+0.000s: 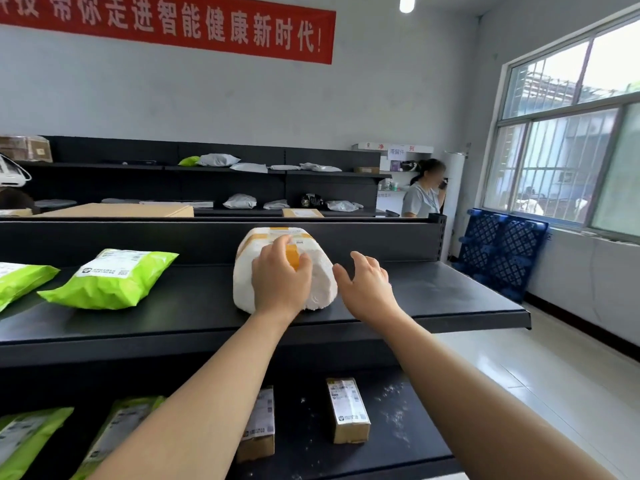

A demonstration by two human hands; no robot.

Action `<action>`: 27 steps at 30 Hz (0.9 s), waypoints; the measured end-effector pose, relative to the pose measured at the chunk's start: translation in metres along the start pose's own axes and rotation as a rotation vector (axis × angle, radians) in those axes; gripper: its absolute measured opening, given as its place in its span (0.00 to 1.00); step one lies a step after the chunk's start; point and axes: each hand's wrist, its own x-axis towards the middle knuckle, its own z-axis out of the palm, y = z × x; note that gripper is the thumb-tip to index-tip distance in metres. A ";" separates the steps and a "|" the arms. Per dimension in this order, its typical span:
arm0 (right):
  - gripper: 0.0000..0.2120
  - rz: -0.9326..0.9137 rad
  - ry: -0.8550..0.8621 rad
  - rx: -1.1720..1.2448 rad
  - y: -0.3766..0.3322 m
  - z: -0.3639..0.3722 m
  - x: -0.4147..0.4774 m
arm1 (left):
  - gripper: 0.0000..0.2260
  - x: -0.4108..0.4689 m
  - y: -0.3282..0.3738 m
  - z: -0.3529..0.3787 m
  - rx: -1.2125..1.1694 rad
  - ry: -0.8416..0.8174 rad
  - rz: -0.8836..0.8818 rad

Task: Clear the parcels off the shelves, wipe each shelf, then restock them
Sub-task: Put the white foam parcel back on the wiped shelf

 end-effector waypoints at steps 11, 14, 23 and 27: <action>0.28 0.243 0.169 -0.037 0.086 -0.071 -0.110 | 0.13 -0.115 0.044 0.054 -0.333 -0.446 0.003; 0.26 0.315 0.218 -0.071 0.114 -0.094 -0.149 | 0.11 -0.152 0.057 0.068 -0.371 -0.582 0.017; 0.24 0.552 0.334 -0.138 0.179 -0.166 -0.268 | 0.09 -0.262 0.124 0.109 -0.467 -0.900 0.049; 0.24 0.652 0.394 -0.186 0.201 -0.203 -0.323 | 0.09 -0.318 0.162 0.121 -0.529 -1.019 0.056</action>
